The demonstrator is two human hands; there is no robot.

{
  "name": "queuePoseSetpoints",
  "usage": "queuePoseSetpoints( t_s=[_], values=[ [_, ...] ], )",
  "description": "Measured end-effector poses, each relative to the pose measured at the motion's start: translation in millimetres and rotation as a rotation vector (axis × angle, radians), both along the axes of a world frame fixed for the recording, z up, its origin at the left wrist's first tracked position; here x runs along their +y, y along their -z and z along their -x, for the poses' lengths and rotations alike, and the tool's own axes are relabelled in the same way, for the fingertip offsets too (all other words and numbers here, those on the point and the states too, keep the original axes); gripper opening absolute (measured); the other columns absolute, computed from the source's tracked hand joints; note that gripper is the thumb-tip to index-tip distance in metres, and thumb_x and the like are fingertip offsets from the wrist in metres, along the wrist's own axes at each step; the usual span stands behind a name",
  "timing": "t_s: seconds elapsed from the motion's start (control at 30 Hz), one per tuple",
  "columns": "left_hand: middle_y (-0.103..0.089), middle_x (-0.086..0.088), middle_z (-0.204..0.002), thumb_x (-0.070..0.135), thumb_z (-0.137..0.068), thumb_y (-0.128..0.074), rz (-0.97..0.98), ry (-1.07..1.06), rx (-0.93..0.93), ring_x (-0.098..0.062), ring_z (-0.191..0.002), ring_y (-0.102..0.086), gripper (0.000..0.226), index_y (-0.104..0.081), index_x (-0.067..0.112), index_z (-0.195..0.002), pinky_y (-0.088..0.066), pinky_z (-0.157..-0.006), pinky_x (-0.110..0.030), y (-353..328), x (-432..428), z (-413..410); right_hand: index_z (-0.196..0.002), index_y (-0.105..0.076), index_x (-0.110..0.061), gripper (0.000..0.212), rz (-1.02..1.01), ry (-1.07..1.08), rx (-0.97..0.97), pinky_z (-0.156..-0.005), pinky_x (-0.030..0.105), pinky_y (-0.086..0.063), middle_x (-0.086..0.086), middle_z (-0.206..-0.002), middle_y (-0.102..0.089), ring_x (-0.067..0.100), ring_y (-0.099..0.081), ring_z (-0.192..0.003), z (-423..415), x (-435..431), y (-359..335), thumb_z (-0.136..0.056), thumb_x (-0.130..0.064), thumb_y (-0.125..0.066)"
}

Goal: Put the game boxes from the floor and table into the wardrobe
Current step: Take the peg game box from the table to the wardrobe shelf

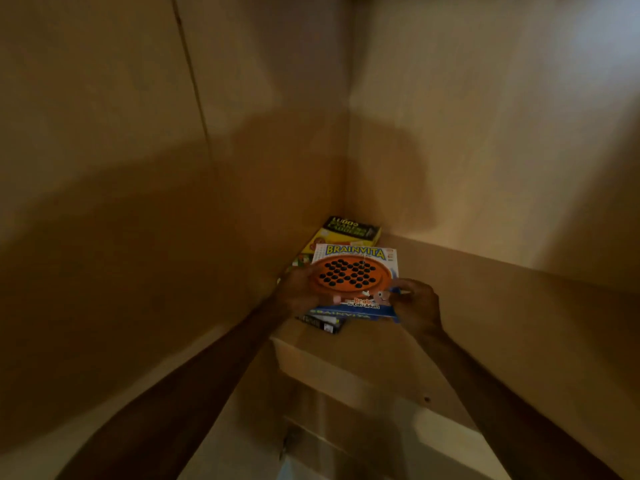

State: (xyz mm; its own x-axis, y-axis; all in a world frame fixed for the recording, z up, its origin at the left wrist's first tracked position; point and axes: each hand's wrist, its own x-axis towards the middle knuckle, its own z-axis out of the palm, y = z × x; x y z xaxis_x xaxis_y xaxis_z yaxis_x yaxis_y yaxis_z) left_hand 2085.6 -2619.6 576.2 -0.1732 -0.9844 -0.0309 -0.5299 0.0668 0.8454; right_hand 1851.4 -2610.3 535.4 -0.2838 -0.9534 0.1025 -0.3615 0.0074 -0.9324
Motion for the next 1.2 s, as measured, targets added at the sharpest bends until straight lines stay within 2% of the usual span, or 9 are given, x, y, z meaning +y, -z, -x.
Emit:
queuePoseSetpoints(
  t_s=[0.1,0.17,0.3,0.47,0.57,0.73,0.83,0.93,1.2],
  values=[
    [-0.056,-0.003,-0.133,0.018,-0.067,-0.087,-0.086,0.143,-0.153,-0.019,-0.123,-0.053,0.077,-0.053,0.011,-0.136,-0.045,-0.094,-0.017,1,-25,-8,-0.081,-0.073,-0.016,0.015,0.064,-0.005,0.147,-0.076,0.040,-0.057,0.006,-0.093,-0.069,0.022,-0.068,-0.079,0,-17,2,-0.074,-0.003,-0.072],
    [-0.050,-0.003,-0.140,0.038,-0.054,-0.092,-0.003,0.156,-0.243,-0.019,-0.128,-0.050,0.095,-0.053,0.011,-0.136,-0.045,-0.104,-0.028,4,-43,-17,-0.084,-0.074,-0.009,0.014,0.155,-0.072,0.255,-0.078,0.034,-0.056,0.006,-0.102,-0.063,0.021,-0.064,-0.089,2,-29,5,-0.073,0.000,-0.073],
    [-0.061,-0.003,-0.129,0.025,-0.061,-0.090,0.201,0.023,-0.388,-0.019,-0.117,-0.056,0.053,-0.073,0.019,-0.111,-0.048,-0.101,-0.036,10,-58,-26,-0.086,-0.075,-0.010,0.022,0.232,-0.278,0.265,-0.071,0.008,-0.050,-0.001,-0.102,-0.060,0.009,-0.061,-0.093,1,-44,8,-0.075,0.008,-0.070],
    [-0.066,0.003,-0.117,0.003,-0.079,-0.067,0.275,-0.116,-0.472,-0.017,-0.106,-0.063,0.037,-0.070,0.024,-0.109,-0.056,-0.087,-0.036,20,-52,-11,-0.092,-0.075,-0.009,0.021,0.205,-0.472,0.250,-0.088,0.037,-0.055,-0.001,-0.107,-0.059,0.018,-0.061,-0.104,-3,-63,10,-0.075,0.002,-0.070],
    [-0.065,-0.001,-0.122,-0.003,-0.081,-0.059,0.302,-0.161,-0.471,-0.020,-0.109,-0.062,0.042,-0.067,0.021,-0.114,-0.057,-0.084,-0.034,22,-48,-2,-0.094,-0.075,-0.010,0.019,0.172,-0.507,0.280,-0.088,0.040,-0.055,0.002,-0.109,-0.057,0.018,-0.060,-0.105,-1,-70,6,-0.078,-0.002,-0.069],
    [-0.061,0.000,-0.128,-0.004,-0.082,-0.055,0.317,-0.148,-0.386,-0.017,-0.113,-0.057,0.049,-0.063,0.022,-0.123,-0.045,-0.086,-0.016,28,-34,2,-0.108,-0.071,-0.009,0.024,0.167,-0.595,0.319,-0.082,0.004,-0.042,-0.002,-0.123,-0.051,0.007,-0.051,-0.109,9,-67,7,-0.085,-0.007,-0.066],
    [-0.063,0.005,-0.125,0.006,-0.088,-0.060,0.307,-0.326,-0.252,-0.010,-0.105,-0.058,0.037,-0.065,0.022,-0.121,-0.043,-0.086,-0.021,35,-7,20,-0.112,-0.069,-0.013,0.026,0.194,-0.614,0.244,-0.088,0.011,-0.045,-0.006,-0.128,-0.048,0.004,-0.050,-0.114,14,-55,17,-0.086,-0.010,-0.065],
    [-0.063,0.009,-0.122,0.014,-0.089,-0.064,0.227,-0.571,-0.097,-0.008,-0.108,-0.059,0.032,-0.067,0.024,-0.119,-0.042,-0.088,-0.021,58,30,35,-0.107,-0.069,-0.019,0.025,0.233,-0.590,0.125,-0.077,0.011,-0.048,-0.009,-0.114,-0.056,0.002,-0.058,-0.101,15,-29,29,-0.085,-0.009,-0.066],
    [-0.069,0.011,-0.112,0.012,-0.088,-0.066,0.011,-0.977,0.177,-0.006,-0.106,-0.061,0.028,-0.070,0.026,-0.111,-0.054,-0.089,-0.034,123,206,59,-0.107,-0.068,-0.022,0.025,-0.097,-0.899,-0.022,-0.069,0.016,-0.050,-0.011,-0.096,-0.070,-0.002,-0.064,-0.087,-19,73,77,-0.083,-0.023,-0.063]
  ],
)
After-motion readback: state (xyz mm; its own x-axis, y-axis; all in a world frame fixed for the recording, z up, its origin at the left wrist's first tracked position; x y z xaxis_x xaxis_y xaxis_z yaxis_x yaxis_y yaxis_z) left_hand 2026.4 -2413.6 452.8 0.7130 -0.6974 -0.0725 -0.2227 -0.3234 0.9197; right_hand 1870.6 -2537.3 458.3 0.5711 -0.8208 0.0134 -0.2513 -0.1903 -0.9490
